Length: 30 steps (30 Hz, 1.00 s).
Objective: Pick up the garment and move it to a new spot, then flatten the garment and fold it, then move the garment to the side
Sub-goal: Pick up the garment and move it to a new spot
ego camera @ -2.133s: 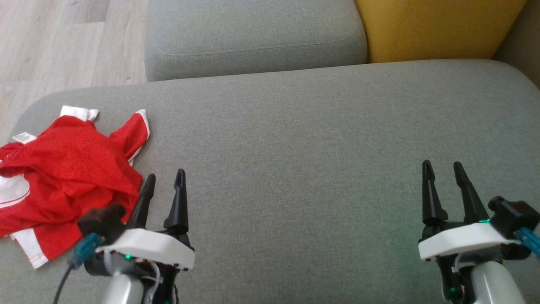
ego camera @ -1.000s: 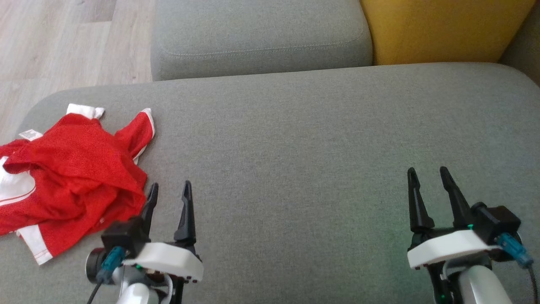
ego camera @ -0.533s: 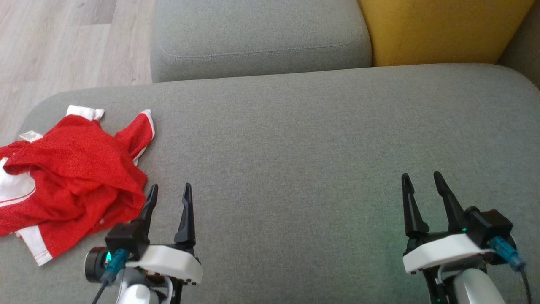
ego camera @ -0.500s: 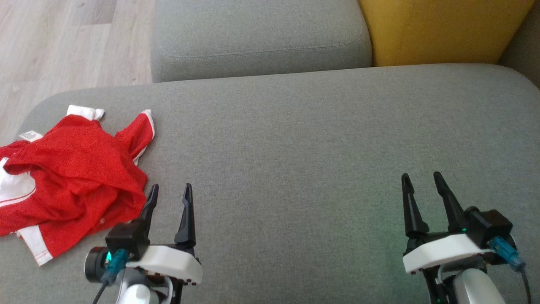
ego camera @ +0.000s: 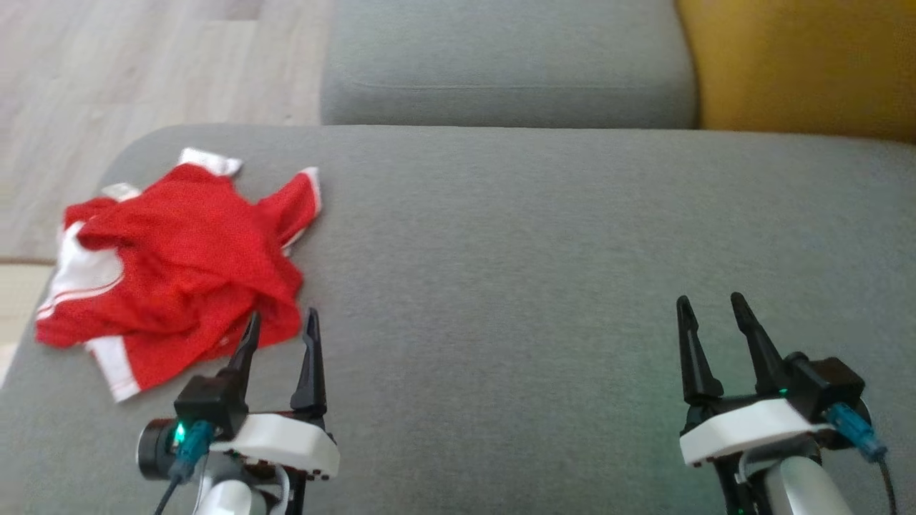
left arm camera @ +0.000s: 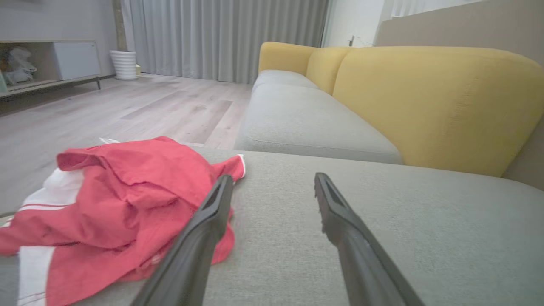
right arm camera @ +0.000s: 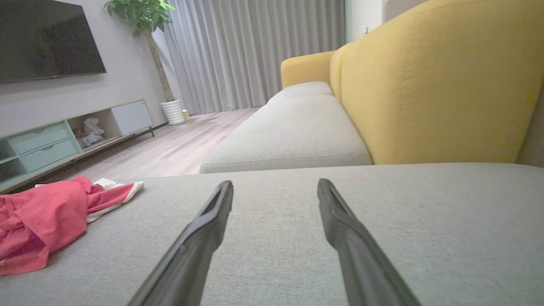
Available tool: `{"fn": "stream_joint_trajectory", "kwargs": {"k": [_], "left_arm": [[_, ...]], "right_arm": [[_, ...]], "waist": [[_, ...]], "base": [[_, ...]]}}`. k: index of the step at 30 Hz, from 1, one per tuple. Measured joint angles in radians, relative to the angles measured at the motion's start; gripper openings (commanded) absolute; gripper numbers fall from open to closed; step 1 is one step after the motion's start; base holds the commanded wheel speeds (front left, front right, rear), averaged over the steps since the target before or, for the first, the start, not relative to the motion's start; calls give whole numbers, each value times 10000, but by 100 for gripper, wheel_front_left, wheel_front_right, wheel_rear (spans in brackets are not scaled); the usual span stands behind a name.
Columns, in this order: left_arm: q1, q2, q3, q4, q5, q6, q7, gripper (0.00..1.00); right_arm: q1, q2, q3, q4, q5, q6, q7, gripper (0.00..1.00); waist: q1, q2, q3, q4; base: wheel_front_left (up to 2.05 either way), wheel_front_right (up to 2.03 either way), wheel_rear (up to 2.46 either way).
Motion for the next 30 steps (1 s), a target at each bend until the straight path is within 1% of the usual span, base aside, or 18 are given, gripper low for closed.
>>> {"fn": "stream_joint_trajectory", "kwargs": {"k": [5, 13, 20, 23, 30], "left_arm": [[2, -2, 182, -12, 150, 6, -2, 100], [43, -4, 541, -121, 293, 4, -10, 100], [315, -2, 844, -270, 351, -4, -10, 100], [467, 0, 955, -460, 351, 6, -10, 100], [470, 0, 1101, -598, 349, 94, -10, 100]], "right_arm": [[19, 2, 111, 12, 46, 0, -8, 100], [32, 2, 374, 58, 119, 0, -98, 100], [28, 2, 769, 217, 293, 0, -190, 100], [-21, 6, 1051, 253, 297, 0, -196, 100], [-146, 4, 1177, 556, 382, 0, -201, 100]], "waist": [[0, 0, -57, 802], [0, 0, -145, 2319], [0, 0, -177, 3529], [-1, 0, -68, 3876], [0, 0, 56, 3971]], "base": [[0, 0, 0], [0, 0, 0], [0, 0, 0], [0, 0, 0], [0, 0, 0]]}}
